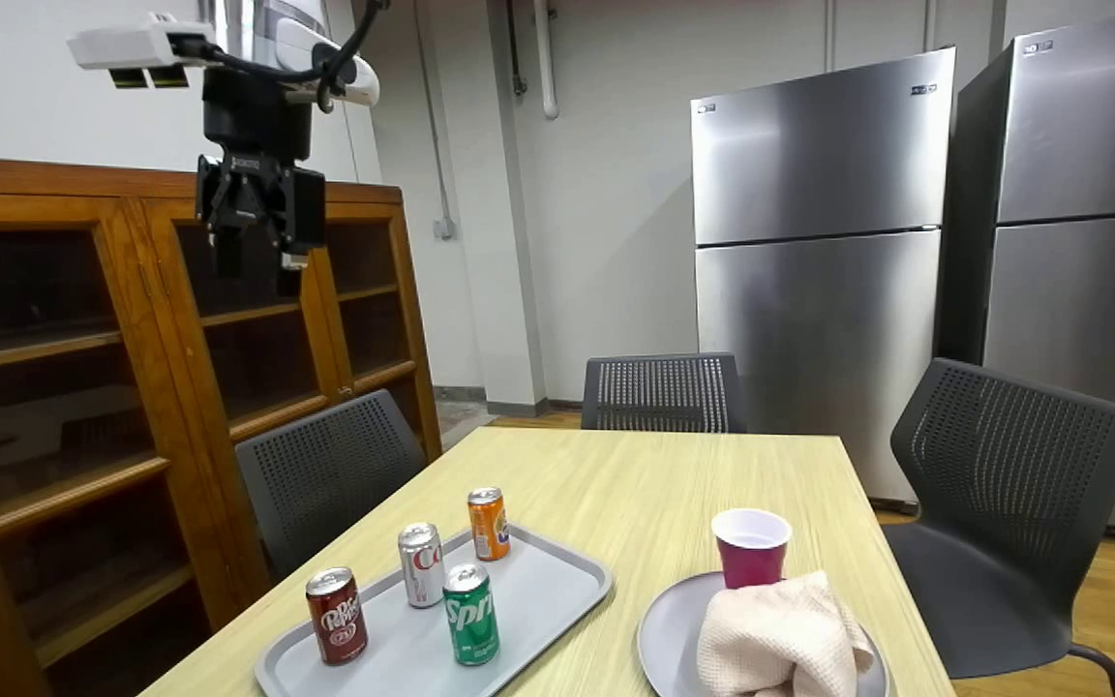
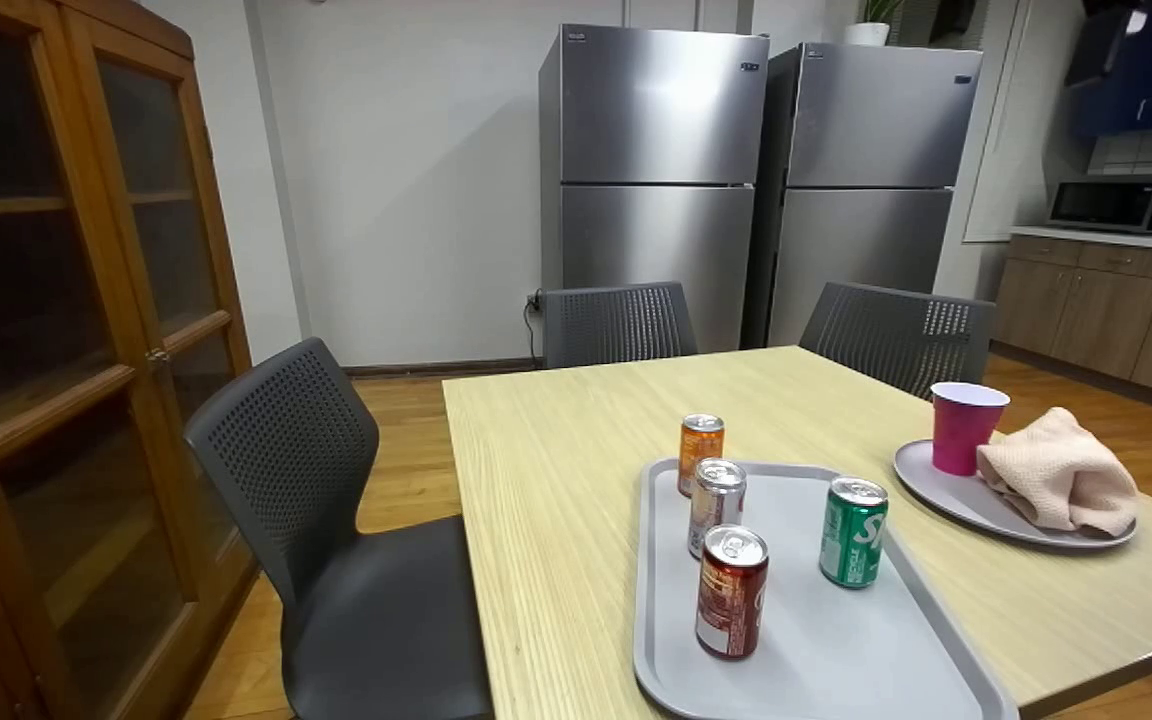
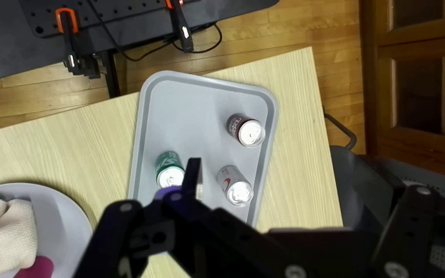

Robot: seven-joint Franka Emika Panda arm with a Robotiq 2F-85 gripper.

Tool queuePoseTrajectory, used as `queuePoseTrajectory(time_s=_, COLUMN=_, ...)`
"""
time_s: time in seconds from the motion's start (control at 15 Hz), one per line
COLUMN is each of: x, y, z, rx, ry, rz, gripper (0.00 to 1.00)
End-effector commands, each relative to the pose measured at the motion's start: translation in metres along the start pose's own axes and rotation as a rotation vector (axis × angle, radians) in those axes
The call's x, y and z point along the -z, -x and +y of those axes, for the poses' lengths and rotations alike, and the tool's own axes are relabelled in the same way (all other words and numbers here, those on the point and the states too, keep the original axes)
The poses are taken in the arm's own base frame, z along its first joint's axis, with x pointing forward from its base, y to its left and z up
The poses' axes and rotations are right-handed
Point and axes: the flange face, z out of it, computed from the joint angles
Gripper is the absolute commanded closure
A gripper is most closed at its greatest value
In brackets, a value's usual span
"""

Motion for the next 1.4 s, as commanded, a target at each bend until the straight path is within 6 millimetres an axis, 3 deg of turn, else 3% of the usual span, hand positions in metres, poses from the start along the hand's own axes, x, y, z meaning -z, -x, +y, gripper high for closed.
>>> queuePoseTrajectory(time_s=0.0, x=-0.01, y=-0.016, z=0.011, rx=-0.01, ry=0.038, rz=0.055, gripper=0.0)
queuePoseTrajectory(time_s=0.8, x=-0.036, y=-0.075, z=0.054, rx=-0.063, ry=0.109, rz=0.189, gripper=0.0)
queuePoseTrajectory(time_s=1.33, x=-0.063, y=-0.115, z=0.096, rx=-0.147, ry=0.121, rz=0.218, gripper=0.0)
